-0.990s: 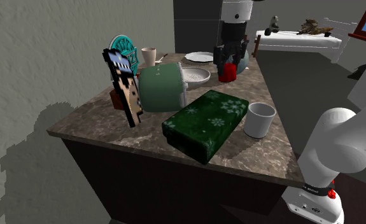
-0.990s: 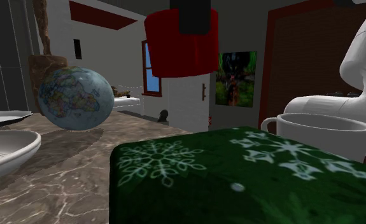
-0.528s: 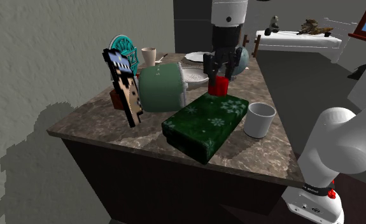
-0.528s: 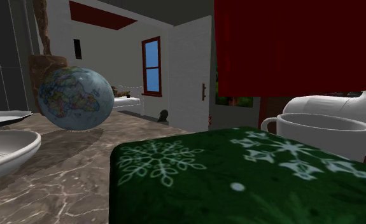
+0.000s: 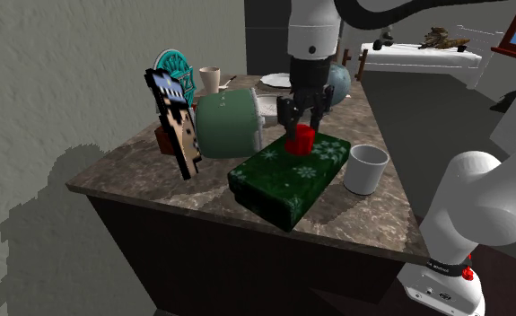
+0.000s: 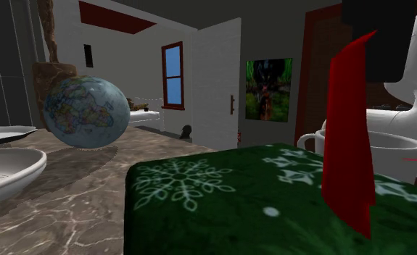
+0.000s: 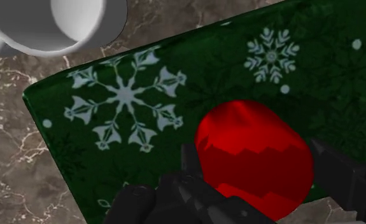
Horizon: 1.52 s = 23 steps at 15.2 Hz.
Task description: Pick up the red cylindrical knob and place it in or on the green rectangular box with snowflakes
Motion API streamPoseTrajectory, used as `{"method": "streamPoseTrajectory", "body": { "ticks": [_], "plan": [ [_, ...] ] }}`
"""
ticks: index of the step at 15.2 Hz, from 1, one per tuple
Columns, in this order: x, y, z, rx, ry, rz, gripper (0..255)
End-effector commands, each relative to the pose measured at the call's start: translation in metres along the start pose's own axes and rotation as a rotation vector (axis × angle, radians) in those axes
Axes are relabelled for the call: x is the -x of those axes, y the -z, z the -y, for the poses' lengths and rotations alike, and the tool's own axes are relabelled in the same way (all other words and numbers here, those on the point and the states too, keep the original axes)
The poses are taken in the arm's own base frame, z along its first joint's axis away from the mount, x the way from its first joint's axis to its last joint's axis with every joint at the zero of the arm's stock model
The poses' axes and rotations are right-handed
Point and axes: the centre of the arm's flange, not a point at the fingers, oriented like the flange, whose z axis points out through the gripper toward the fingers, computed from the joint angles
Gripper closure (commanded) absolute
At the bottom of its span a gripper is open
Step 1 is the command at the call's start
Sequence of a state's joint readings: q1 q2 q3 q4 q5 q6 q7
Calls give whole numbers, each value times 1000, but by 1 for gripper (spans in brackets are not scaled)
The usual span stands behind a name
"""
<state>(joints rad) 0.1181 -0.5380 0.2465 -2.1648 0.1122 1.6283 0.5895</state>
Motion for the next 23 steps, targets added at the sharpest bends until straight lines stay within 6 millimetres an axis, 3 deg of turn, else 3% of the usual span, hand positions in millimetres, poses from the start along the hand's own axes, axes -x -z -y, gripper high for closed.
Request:
{"method": "streamPoseTrajectory", "body": {
  "ticks": [1, 7, 14, 15, 20, 23],
  "plan": [
    [0, -12, 0, 0, 0, 0, 255],
    [0, -42, 0, 0, 0, 0, 255],
    [0, -42, 0, 0, 0, 0, 255],
    [0, -42, 0, 0, 0, 0, 0],
    [0, -42, 0, 0, 0, 0, 0],
    [0, -2, 0, 0, 0, 0, 0]
  ]
}}
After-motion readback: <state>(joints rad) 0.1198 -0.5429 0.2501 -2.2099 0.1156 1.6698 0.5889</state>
